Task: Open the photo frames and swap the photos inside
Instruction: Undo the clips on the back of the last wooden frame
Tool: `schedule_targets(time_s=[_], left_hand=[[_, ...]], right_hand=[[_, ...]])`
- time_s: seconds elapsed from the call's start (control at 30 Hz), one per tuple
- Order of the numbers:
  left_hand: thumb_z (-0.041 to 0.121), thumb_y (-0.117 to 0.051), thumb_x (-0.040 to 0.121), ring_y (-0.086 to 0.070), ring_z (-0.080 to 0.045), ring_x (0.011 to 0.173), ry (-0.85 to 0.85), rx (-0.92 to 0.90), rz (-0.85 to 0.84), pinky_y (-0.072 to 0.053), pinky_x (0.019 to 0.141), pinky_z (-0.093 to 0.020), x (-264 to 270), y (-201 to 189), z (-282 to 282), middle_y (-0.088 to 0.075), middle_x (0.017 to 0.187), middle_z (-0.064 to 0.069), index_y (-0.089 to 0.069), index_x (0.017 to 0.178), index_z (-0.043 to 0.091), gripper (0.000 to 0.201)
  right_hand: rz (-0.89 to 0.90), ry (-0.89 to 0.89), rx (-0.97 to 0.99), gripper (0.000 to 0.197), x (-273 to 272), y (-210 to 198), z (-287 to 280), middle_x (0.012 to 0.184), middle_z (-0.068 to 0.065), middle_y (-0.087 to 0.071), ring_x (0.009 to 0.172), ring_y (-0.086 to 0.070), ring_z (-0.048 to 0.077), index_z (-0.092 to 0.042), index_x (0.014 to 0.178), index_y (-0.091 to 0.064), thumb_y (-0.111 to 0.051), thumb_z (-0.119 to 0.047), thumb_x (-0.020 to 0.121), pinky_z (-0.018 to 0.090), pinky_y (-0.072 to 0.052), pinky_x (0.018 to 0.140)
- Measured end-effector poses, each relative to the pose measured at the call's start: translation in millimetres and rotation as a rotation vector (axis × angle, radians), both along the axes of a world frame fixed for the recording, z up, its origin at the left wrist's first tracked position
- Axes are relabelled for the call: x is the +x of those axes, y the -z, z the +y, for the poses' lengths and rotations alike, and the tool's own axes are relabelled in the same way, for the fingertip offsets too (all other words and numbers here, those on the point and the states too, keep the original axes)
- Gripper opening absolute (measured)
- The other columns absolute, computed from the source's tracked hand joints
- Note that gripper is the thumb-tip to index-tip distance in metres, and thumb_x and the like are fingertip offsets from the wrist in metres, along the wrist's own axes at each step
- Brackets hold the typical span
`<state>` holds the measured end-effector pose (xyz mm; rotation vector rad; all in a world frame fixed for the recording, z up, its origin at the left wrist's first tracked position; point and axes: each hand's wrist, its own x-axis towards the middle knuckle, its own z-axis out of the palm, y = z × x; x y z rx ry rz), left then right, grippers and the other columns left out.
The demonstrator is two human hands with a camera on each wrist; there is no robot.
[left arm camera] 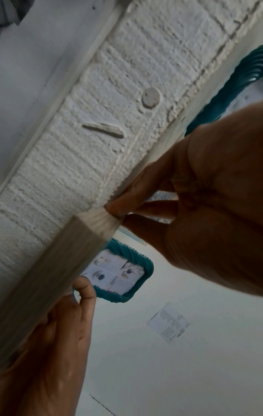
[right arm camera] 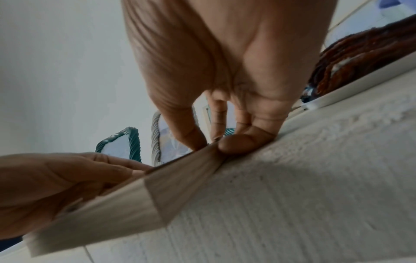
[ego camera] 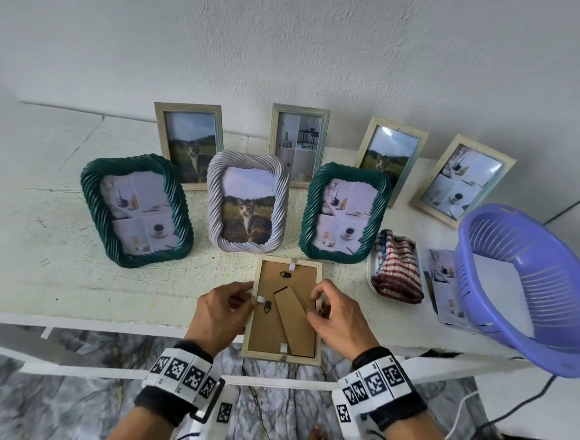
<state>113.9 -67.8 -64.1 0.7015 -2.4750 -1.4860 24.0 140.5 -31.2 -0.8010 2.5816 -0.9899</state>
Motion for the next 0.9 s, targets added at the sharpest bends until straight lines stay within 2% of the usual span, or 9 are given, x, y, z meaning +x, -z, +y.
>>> schedule_targets(time_s=[0.1,0.3,0.43,0.53,0.63,0.7,0.83,0.9], left_hand=[[0.017,-0.072,0.086,-0.068,-0.012,0.082,0.005,-0.017,0.001,-0.061,0.071,-0.039,0.0,-1.3,0.4,-0.071,0.085,0.004,-0.070,0.116,0.014,0.031],[0.016,-0.071,0.086,-0.068,-0.012,0.082,0.004,-0.023,-0.006,-0.061,0.070,-0.038,-0.5,-1.4,-0.3,-0.071,0.085,0.004,-0.070,0.116,0.013,0.030],[0.016,-0.071,0.086,-0.068,-0.011,0.083,0.007,-0.023,-0.007,-0.062,0.068,-0.037,-0.4,-2.8,0.6,-0.070,0.085,0.004,-0.069,0.117,0.014,0.031],[0.014,-0.071,0.087,-0.067,-0.010,0.083,0.007,-0.017,-0.008,-0.062,0.063,-0.034,-0.4,-4.9,1.0,-0.070,0.085,0.004,-0.069,0.117,0.014,0.031],[0.014,-0.071,0.087,-0.066,-0.011,0.083,0.003,0.004,-0.008,-0.061,0.061,-0.034,-0.4,-4.7,1.8,-0.069,0.085,0.004,-0.069,0.117,0.012,0.030],[0.014,-0.071,0.086,-0.066,-0.011,0.083,-0.005,0.024,-0.015,-0.060,0.055,-0.031,0.3,-6.0,3.0,-0.068,0.085,0.002,-0.069,0.117,0.013,0.032],[0.020,-0.076,0.081,-0.065,-0.010,0.081,-0.005,-0.029,-0.024,-0.061,0.067,-0.039,-1.2,-5.5,3.8,-0.067,0.085,0.006,-0.068,0.118,0.015,0.038],[0.022,-0.076,0.081,-0.065,-0.011,0.078,-0.019,-0.081,-0.022,-0.061,0.069,-0.040,-3.1,-6.4,6.4,-0.067,0.082,0.006,-0.069,0.115,0.013,0.035]], right_hand=[[0.000,0.082,0.046,0.027,1.6,4.1,-3.2,0.070,-0.006,-0.045,0.057,-0.040,0.009,-0.017,0.100,-0.041,-0.063,-0.017,0.084,0.019,-0.031,0.051],[-0.025,0.039,0.091,0.029,0.3,5.1,-0.5,0.072,-0.004,-0.045,0.060,-0.040,0.008,-0.017,0.104,-0.039,-0.061,-0.016,0.085,0.018,-0.032,0.052],[-0.017,-0.061,0.072,0.028,-2.0,2.7,10.6,0.087,0.002,-0.056,0.073,-0.054,0.016,-0.018,0.113,-0.040,-0.058,-0.019,0.091,0.029,-0.047,0.066],[-0.054,-0.097,0.015,0.029,-4.8,2.7,16.7,0.088,-0.005,-0.053,0.077,-0.053,0.010,-0.018,0.118,-0.042,-0.057,-0.020,0.093,0.024,-0.043,0.071],[-0.062,-0.112,-0.021,0.029,-5.0,4.1,20.1,0.087,-0.008,-0.051,0.080,-0.053,0.008,-0.020,0.118,-0.044,-0.058,-0.019,0.093,0.027,-0.046,0.076],[-0.073,-0.102,-0.050,0.027,-4.7,5.0,23.0,0.087,-0.008,-0.052,0.082,-0.054,0.007,-0.018,0.119,-0.047,-0.059,-0.017,0.094,0.026,-0.048,0.078],[-0.073,-0.072,-0.095,0.032,-2.8,8.9,26.4,0.091,-0.002,-0.059,0.085,-0.059,0.013,-0.015,0.125,-0.051,-0.058,-0.011,0.094,0.027,-0.050,0.080],[-0.032,-0.049,-0.101,0.039,-1.2,13.2,25.5,0.091,-0.001,-0.059,0.084,-0.058,0.013,-0.014,0.130,-0.050,-0.060,-0.010,0.092,0.024,-0.048,0.079]])
